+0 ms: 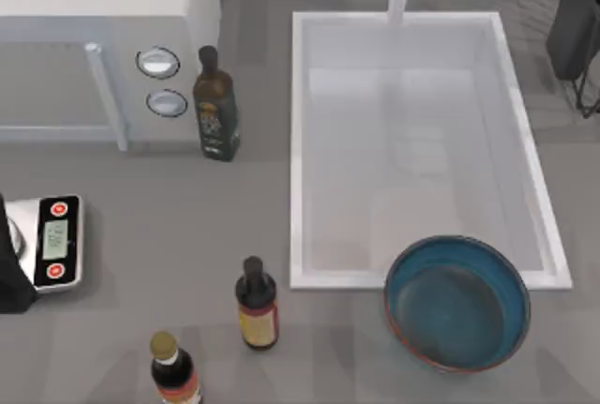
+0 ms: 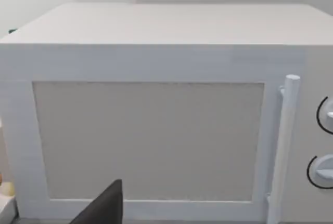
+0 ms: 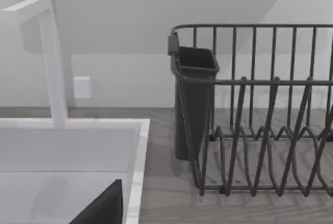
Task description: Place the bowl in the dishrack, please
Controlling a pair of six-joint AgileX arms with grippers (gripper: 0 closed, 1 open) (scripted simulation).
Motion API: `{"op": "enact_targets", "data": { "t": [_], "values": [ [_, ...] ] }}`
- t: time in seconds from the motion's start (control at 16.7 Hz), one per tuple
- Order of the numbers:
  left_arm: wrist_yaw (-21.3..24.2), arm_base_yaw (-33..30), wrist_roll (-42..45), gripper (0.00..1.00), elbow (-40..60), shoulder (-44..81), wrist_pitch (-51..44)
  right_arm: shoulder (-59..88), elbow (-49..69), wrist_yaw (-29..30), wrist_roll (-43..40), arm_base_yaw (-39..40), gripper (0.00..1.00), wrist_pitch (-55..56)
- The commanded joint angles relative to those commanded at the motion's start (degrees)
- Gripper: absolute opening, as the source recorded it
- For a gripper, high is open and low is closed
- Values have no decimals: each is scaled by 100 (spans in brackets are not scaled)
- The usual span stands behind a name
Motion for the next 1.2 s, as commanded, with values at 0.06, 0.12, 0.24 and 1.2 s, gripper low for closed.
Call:
{"op": "enact_targets", "data": {
  "t": [0.06,0.12,0.24,1.2],
  "values": [
    [0,0,0,100,0,0,0,0,0,0,0,0,100,0],
    [0,0,0,100,0,0,0,6,6,0,3,3,100,-5],
    [0,0,0,100,0,0,0,192,189,0,86,90,100,-184],
    [0,0,0,100,0,0,0,7182,5298,163,2394,2347,100,-5411]
  ]
}}
